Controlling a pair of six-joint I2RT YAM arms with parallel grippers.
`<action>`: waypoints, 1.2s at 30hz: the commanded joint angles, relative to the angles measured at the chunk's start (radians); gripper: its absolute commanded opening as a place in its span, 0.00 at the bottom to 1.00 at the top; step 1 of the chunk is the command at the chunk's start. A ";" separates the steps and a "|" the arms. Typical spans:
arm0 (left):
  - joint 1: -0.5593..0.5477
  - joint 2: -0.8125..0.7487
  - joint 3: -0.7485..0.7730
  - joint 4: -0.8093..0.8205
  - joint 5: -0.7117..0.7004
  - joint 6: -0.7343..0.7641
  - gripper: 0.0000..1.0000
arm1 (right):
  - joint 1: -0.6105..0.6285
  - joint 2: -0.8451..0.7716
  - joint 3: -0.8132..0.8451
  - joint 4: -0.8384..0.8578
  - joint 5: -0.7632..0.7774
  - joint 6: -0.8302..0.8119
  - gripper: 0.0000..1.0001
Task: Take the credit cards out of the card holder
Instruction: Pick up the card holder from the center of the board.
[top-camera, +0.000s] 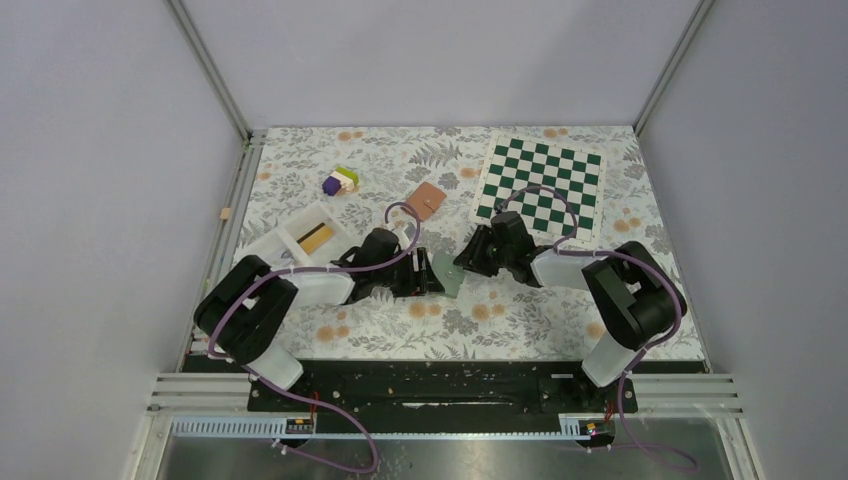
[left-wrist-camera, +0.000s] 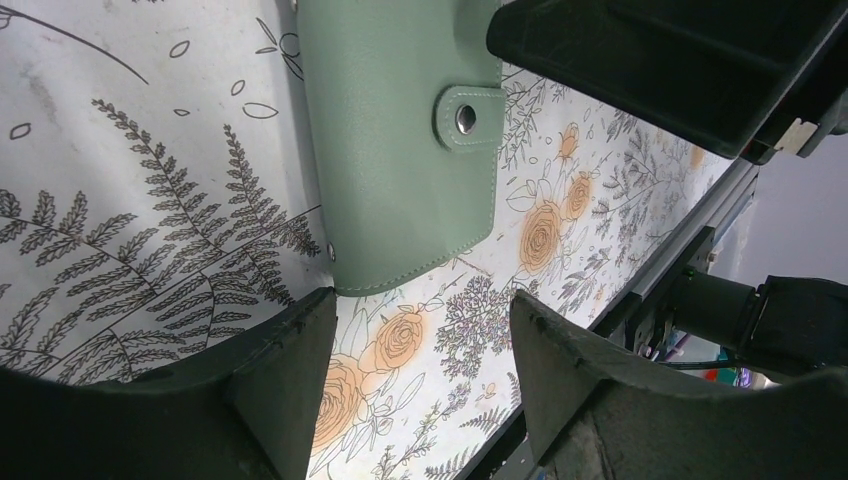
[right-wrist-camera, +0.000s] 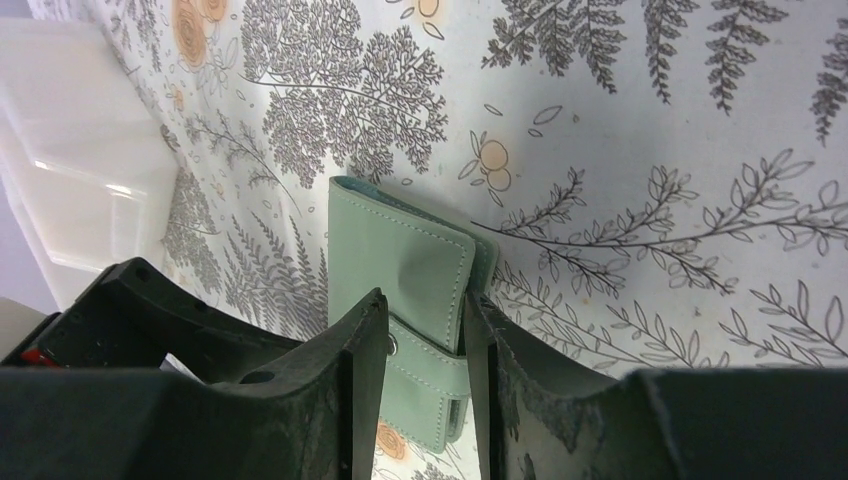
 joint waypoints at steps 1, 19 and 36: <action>-0.003 0.013 0.031 0.048 0.016 -0.003 0.64 | -0.002 0.033 -0.009 0.112 -0.038 0.043 0.41; 0.008 -0.058 -0.023 0.054 -0.016 -0.024 0.63 | -0.087 0.099 -0.085 0.457 -0.313 0.134 0.00; 0.098 -0.277 -0.180 0.311 0.216 -0.049 0.78 | -0.108 -0.180 -0.105 0.519 -0.569 0.158 0.00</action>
